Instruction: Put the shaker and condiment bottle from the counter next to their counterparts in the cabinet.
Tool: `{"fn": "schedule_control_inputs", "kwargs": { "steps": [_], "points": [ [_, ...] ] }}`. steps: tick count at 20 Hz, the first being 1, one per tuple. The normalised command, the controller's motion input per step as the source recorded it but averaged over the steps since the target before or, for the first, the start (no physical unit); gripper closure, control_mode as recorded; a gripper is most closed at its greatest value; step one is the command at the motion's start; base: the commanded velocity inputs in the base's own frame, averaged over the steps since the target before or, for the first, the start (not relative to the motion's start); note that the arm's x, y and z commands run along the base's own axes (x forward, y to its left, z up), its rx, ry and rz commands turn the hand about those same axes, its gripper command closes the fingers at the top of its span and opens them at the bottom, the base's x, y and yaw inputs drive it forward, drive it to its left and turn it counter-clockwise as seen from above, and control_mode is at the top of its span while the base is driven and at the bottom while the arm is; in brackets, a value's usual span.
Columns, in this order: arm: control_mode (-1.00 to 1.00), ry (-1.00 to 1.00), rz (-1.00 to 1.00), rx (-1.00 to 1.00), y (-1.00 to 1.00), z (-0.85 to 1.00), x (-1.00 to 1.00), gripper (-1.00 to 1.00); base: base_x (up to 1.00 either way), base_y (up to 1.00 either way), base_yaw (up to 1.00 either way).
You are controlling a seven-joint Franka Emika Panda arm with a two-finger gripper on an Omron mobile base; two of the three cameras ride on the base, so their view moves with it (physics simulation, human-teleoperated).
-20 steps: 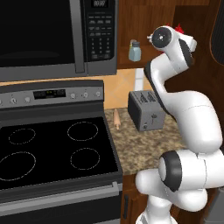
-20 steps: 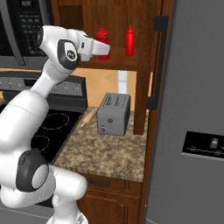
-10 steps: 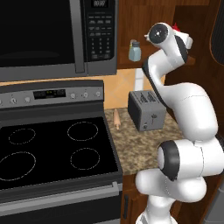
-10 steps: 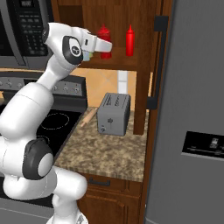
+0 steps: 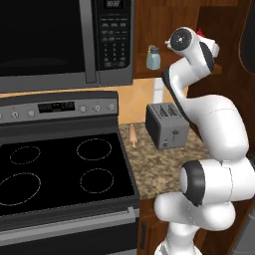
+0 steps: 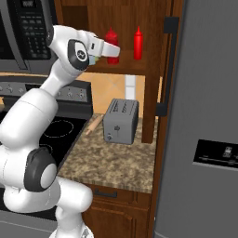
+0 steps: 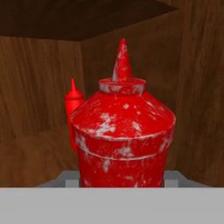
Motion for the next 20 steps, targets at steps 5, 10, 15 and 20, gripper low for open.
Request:
{"fn": "schedule_control_inputs", "kwargs": {
  "steps": [5,10,15,20],
  "points": [
    [-1.00,0.00,0.02,0.00,-0.03,-0.24,0.01,1.00,0.00,0.00,0.00],
    [-1.00,0.00,0.00,0.00,-0.14,-0.05,0.11,1.00,0.00,0.00,0.00],
    [-1.00,0.00,0.01,0.00,-0.17,-0.08,0.15,1.00,0.00,0.00,0.00],
    [-1.00,0.00,0.00,0.00,-0.06,-0.16,0.23,1.00,0.00,0.00,0.00]
  ]
}}
